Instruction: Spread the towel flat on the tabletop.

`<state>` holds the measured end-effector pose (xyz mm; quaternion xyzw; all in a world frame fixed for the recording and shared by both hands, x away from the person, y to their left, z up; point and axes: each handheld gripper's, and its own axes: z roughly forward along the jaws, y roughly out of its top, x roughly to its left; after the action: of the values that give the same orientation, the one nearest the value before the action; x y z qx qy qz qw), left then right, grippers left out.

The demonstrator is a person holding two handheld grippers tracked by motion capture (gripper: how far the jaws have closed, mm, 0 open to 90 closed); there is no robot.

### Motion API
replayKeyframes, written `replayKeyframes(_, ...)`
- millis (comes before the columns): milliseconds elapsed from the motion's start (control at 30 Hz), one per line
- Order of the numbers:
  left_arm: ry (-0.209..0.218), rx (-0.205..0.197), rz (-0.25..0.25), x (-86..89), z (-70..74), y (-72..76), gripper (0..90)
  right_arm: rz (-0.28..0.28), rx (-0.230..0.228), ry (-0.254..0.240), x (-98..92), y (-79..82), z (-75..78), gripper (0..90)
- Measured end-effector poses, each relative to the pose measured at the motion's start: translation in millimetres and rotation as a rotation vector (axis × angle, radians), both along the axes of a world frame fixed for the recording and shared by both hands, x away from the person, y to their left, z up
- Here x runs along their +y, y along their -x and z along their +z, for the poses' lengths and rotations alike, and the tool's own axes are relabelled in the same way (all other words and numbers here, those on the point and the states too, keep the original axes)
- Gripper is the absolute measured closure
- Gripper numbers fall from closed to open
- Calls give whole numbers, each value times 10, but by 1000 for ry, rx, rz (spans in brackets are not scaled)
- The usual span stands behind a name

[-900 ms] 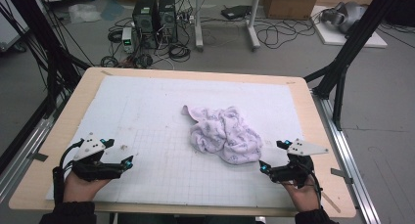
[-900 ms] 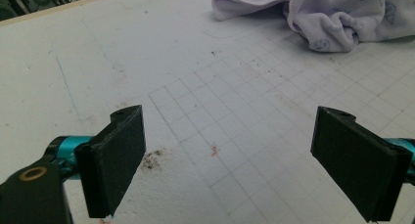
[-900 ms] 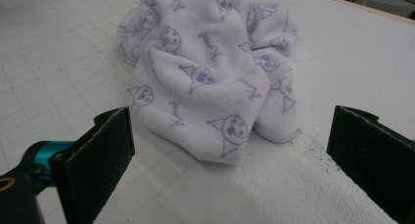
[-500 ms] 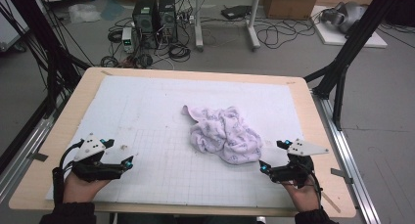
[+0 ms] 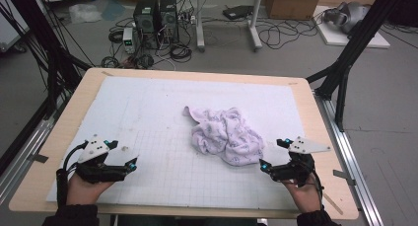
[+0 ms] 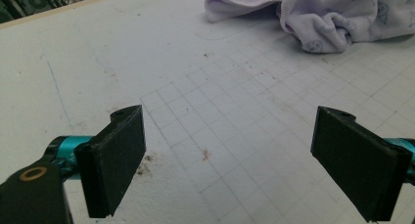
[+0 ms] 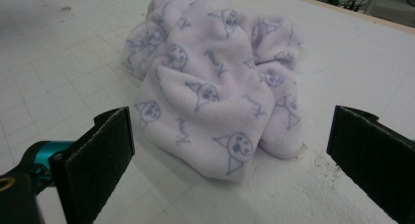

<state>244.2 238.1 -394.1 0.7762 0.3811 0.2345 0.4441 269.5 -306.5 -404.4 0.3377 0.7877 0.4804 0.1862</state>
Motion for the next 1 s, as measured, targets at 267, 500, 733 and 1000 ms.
replayKeyframes(267, 6, -1, 0, 0, -5, -29, 134, 29, 4, 11, 180, -233, 118, 26)
replayKeyframes(500, 2, 0, -4, -32, -20, -77, 134, 60, 14, 34, 384, -395, 126, 28)
replayKeyframes(733, -7, 9, -10, -75, -63, -102, 134, 129, 30, 34, 640, -586, 38, 147)
replayKeyframes(1000, -9, 19, -12, -87, -98, -114, 134, 150, 72, 134, 904, -767, -208, 352)
